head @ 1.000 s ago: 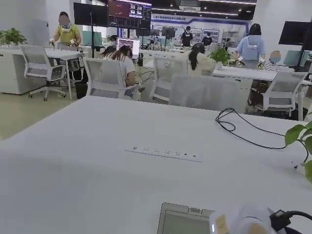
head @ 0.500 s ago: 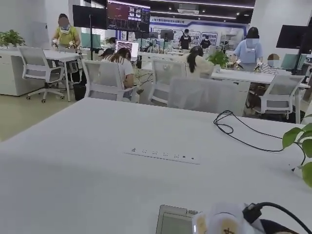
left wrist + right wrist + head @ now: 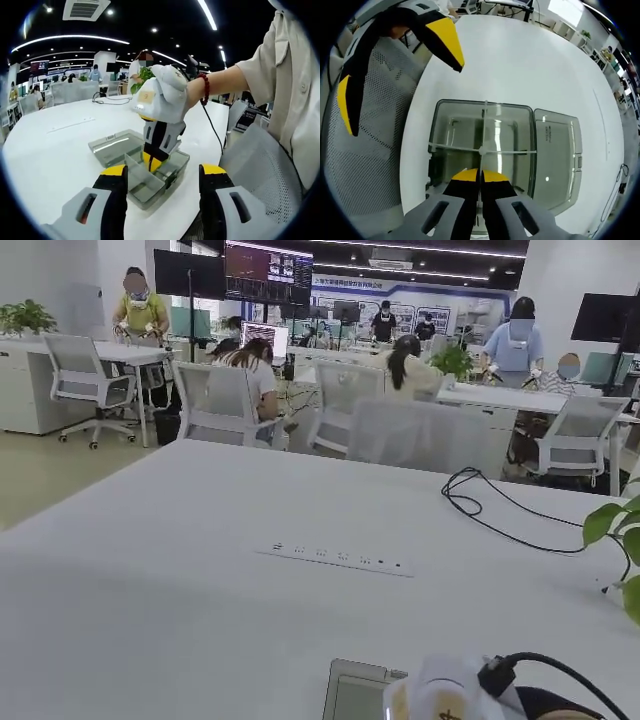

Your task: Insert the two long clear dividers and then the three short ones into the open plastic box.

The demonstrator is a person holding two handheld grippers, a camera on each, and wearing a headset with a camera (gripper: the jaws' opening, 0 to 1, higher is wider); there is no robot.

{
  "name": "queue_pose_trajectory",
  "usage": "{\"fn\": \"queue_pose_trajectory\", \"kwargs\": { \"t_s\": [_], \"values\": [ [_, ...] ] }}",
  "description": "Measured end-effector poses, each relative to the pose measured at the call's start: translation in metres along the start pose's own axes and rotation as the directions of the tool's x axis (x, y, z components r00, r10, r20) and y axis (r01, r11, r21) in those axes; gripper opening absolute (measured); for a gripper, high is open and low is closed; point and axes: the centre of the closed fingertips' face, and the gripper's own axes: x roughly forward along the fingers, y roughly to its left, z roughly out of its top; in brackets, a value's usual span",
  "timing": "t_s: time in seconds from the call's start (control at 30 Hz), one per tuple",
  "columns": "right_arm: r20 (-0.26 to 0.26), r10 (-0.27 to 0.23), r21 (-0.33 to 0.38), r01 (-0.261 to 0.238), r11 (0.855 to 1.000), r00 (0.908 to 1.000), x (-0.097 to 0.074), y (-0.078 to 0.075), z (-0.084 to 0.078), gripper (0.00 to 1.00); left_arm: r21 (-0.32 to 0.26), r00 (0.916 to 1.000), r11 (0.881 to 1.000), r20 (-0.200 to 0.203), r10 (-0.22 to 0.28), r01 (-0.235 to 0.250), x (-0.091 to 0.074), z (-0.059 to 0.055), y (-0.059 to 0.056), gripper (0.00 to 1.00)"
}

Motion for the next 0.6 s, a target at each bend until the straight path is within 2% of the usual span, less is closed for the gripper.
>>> {"fn": "queue_pose_trajectory", "kwargs": {
  "t_s": [0.1,0.27,0.33,0.4,0.6],
  "values": [
    [0.005,0.0,-0.009,0.0,1.0,1.0,-0.0001,-0.0004,0.0005,0.02,0.0,1.0,1.0,0.003,0.006,-0.006,-0.0008,0.0006,0.0015,0.57],
    [0.026,0.01,0.017,-0.011,1.0,0.9996,-0.0003,-0.0003,0.0018,0.04,0.009,0.9998,1.0,-0.001,0.021,-0.021,-0.0029,0.0003,0.0038,0.57],
    [0.027,0.007,0.019,-0.008,1.0,0.9996,0.0,-0.0007,0.0019,0.1,0.005,0.9997,1.0,0.002,0.024,-0.024,-0.0032,0.0006,0.0046,0.58],
    [0.027,0.022,0.023,-0.023,0.999,0.9994,0.0002,0.0021,0.002,0.1,0.005,0.9996,1.0,0.002,0.029,-0.029,-0.0035,0.0006,0.006,0.58],
    [0.053,0.013,0.027,-0.015,1.0,0.9985,-0.0048,0.0037,0.007,0.17,0.005,0.9994,0.999,0.003,0.035,-0.035,-0.0039,0.0005,0.0077,0.61]
  ]
}}
